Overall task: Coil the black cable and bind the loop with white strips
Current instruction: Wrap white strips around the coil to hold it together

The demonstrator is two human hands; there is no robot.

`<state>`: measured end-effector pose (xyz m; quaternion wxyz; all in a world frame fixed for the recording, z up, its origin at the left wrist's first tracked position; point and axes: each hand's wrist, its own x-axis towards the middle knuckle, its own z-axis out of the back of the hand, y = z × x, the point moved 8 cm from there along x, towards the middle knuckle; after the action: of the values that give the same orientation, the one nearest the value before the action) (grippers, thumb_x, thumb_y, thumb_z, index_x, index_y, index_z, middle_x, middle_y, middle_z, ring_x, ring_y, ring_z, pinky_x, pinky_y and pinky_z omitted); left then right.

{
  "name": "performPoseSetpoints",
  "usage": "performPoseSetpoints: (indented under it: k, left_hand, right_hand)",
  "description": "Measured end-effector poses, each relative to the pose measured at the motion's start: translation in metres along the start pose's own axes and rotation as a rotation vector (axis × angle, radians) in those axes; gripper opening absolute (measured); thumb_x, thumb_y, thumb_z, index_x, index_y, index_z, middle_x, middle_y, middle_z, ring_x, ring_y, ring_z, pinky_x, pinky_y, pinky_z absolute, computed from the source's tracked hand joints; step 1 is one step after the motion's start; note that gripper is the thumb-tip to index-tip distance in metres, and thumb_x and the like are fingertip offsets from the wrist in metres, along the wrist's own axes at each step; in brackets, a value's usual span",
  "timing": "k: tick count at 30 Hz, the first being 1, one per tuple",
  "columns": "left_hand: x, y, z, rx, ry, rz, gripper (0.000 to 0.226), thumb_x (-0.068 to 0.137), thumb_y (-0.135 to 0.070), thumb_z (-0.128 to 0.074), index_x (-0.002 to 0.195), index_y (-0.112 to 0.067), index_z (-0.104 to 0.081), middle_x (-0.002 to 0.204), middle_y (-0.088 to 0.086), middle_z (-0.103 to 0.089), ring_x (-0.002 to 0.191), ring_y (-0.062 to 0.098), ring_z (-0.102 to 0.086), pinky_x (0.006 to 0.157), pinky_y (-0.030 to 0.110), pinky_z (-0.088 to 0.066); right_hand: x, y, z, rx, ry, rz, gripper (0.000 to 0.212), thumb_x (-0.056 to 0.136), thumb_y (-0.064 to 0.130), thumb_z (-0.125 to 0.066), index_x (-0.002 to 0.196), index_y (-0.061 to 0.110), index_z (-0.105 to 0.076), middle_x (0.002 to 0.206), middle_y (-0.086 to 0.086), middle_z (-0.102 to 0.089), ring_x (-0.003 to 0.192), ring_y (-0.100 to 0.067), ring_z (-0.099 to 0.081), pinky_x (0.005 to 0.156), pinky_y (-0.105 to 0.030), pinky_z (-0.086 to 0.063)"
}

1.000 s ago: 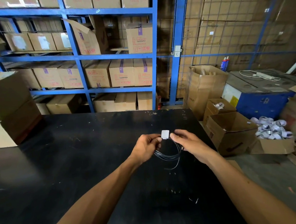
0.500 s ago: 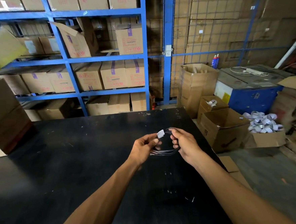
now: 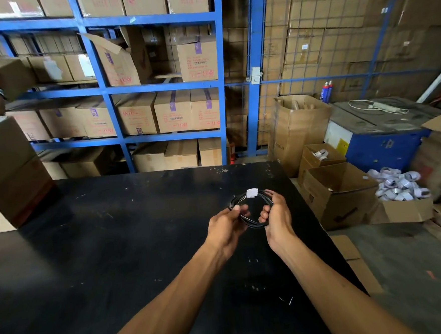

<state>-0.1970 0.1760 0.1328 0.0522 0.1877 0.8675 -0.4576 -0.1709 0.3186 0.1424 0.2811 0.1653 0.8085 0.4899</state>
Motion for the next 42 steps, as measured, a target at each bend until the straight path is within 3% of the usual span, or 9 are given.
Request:
performPoseSetpoints:
  k: [4,6,8,15,17,19,22,36,42]
  left_hand:
    - [0.003,-0.018,-0.002,0.227,-0.023,-0.125,0.019,0.098,0.004,-0.048,0.089,-0.001,-0.064,0.073,0.007,-0.062,0.066,0.014,-0.062,0.065,0.027,-0.056]
    - [0.005,-0.027,0.001,0.413,-0.029,-0.166,0.018,0.097,0.004,-0.049,0.092,-0.001,-0.065,0.071,0.006,-0.061,0.064,0.013,-0.059,0.064,0.023,-0.053]
    - [0.005,-0.034,0.000,0.616,0.013,-0.191,0.016,0.096,0.002,-0.051,0.107,0.001,-0.063,0.072,0.005,-0.064,0.065,0.013,-0.059,0.066,0.022,-0.052]
    - [-0.012,-0.041,-0.023,0.911,0.313,-0.117,0.061,0.097,-0.001,-0.053,0.149,-0.009,-0.023,0.081,0.005,-0.067,0.065,0.005,-0.063,0.066,0.016,-0.052]
    - [-0.014,-0.043,-0.028,0.932,0.347,-0.101,0.064,0.097,0.001,-0.051,0.151,-0.008,-0.017,0.083,0.007,-0.065,0.067,0.005,-0.063,0.066,0.017,-0.053]
    - [-0.017,-0.043,-0.032,0.966,0.376,-0.096,0.064,0.097,0.003,-0.049,0.151,-0.006,-0.015,0.084,0.007,-0.065,0.073,0.011,-0.063,0.069,0.020,-0.053]
    - [-0.019,-0.041,-0.033,0.942,0.388,-0.071,0.063,0.096,0.006,-0.049,0.148,-0.005,-0.016,0.086,0.011,-0.065,0.078,0.020,-0.059,0.071,0.027,-0.050]
    - [-0.020,-0.049,-0.030,0.892,0.370,-0.079,0.025,0.096,-0.013,-0.063,0.116,-0.001,-0.056,0.083,0.011,-0.062,0.066,0.015,-0.058,0.065,0.028,-0.054]
    - [-0.015,-0.073,-0.020,0.957,0.196,-0.242,0.020,0.093,-0.002,-0.063,0.113,-0.004,-0.067,0.089,0.008,-0.066,0.067,0.007,-0.056,0.059,0.014,-0.047]
  right_hand:
    - [0.000,-0.002,0.006,-0.201,-0.021,-0.010,0.027,0.108,0.028,-0.041,0.119,0.028,-0.066,0.103,-0.006,-0.068,0.087,-0.016,-0.065,0.072,-0.032,-0.056]
    - [0.002,0.010,0.008,-0.561,0.003,0.110,0.036,0.107,0.041,-0.040,0.138,0.033,-0.057,0.137,-0.005,-0.062,0.117,-0.018,-0.061,0.097,-0.039,-0.051]
    - [-0.001,0.029,-0.001,-0.814,0.116,0.322,0.045,0.105,0.051,-0.041,0.148,0.041,-0.046,0.147,0.003,-0.049,0.120,-0.008,-0.050,0.098,-0.033,-0.041]
    - [-0.015,0.038,-0.028,-1.007,0.617,0.438,0.041,0.098,0.033,-0.066,0.139,0.039,-0.061,0.135,0.010,-0.059,0.124,-0.008,-0.058,0.106,-0.034,-0.049]
    - [-0.020,0.042,-0.029,-0.975,0.643,0.518,0.037,0.095,0.031,-0.072,0.133,0.032,-0.069,0.128,0.009,-0.066,0.115,0.000,-0.063,0.097,-0.018,-0.052]
    - [-0.026,0.046,-0.030,-0.951,0.638,0.608,0.031,0.092,0.031,-0.076,0.123,0.029,-0.075,0.119,0.012,-0.070,0.109,0.008,-0.063,0.084,-0.004,-0.049]
    - [-0.027,0.046,-0.031,-0.907,0.602,0.659,0.018,0.092,0.022,-0.077,0.109,0.023,-0.081,0.103,0.011,-0.075,0.099,0.002,-0.069,0.085,-0.013,-0.055]
    - [-0.007,0.030,-0.022,-0.510,0.385,0.273,0.027,0.093,0.009,-0.074,0.080,0.031,-0.082,0.087,0.008,-0.081,0.091,-0.014,-0.076,0.063,-0.016,-0.056]
    - [-0.010,0.043,-0.021,-0.793,0.370,0.534,0.021,0.095,0.015,-0.072,0.099,0.034,-0.082,0.092,0.018,-0.080,0.094,-0.002,-0.073,0.086,-0.022,-0.057]
